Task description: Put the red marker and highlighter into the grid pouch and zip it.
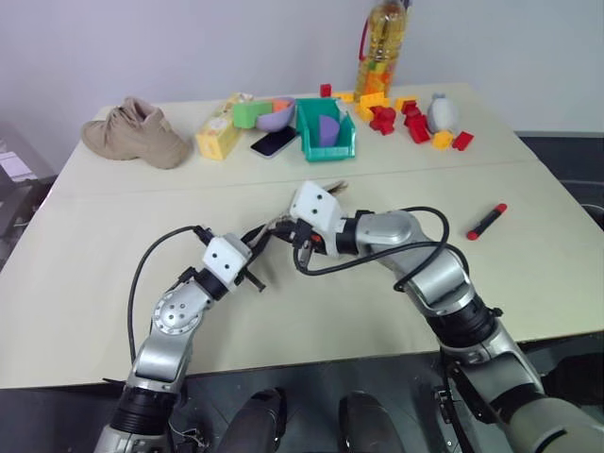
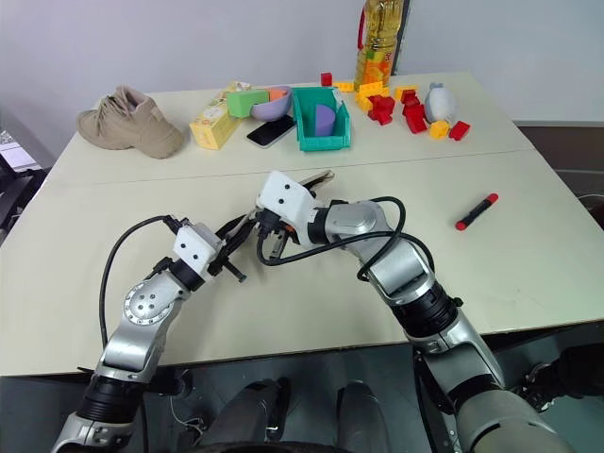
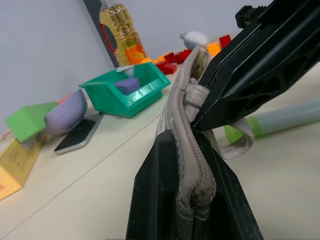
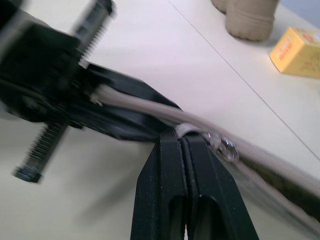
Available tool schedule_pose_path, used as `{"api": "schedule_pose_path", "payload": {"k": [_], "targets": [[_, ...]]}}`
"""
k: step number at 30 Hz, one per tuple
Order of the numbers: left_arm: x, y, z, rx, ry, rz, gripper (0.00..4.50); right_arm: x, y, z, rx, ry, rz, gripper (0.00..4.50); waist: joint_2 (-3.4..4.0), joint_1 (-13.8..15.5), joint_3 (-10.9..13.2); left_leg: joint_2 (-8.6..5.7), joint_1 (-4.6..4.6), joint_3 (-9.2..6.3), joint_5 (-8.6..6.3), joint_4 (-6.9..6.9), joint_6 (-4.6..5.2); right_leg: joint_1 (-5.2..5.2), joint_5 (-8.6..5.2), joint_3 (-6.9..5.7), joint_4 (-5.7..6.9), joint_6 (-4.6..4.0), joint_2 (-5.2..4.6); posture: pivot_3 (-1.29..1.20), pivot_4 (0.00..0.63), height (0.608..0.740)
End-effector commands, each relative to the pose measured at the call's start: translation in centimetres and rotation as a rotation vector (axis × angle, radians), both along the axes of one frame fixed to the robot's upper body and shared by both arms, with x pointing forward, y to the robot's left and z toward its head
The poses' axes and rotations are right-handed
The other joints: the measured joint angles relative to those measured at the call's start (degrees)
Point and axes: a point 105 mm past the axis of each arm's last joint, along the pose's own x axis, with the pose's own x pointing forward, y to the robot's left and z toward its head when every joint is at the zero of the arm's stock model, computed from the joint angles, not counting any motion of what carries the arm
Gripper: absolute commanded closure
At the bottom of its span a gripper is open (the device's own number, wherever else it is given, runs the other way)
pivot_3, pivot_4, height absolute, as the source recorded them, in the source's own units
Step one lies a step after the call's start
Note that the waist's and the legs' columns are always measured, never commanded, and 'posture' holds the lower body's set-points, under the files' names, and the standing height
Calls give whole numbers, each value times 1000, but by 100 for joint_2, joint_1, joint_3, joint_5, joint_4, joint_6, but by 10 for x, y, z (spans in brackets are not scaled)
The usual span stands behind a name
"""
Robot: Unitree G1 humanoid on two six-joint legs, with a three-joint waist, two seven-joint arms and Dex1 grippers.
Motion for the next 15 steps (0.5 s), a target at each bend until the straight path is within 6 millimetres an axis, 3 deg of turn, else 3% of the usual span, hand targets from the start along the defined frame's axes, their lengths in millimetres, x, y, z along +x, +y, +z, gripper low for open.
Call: {"api": "schedule_pose_path", "payload": {"k": [1, 5, 11, 15], "targets": [[-2, -15, 14, -12, -57, -31, 4500, -26, 20, 12, 14, -30, 150, 4459, 0, 0, 0, 0, 0, 0, 0, 0, 0, 0, 0, 0, 0, 0, 0, 0, 150, 740], [-2, -19, 13, -21, -57, -32, 4500, -37, 23, 10, 2, -15, 203, 4459, 0, 1, 0, 0, 0, 0, 0, 0, 0, 0, 0, 0, 0, 0, 0, 0, 150, 740], [4, -16, 16, -55, -64, 12, 4500, -35, 19, 9, -4, 0, 193, 4459, 0, 9, 0, 0, -1, 0, 0, 2, 0, 1, 0, -1, 0, 0, 0, 0, 150, 740], [10, -4, 20, -52, -82, 71, 4500, -19, 2, 14, 18, 9, 103, 3125, -2, 7, 1, 0, -2, -1, 0, 3, 0, 1, 0, -2, 0, 0, 0, 0, 150, 740]]}}
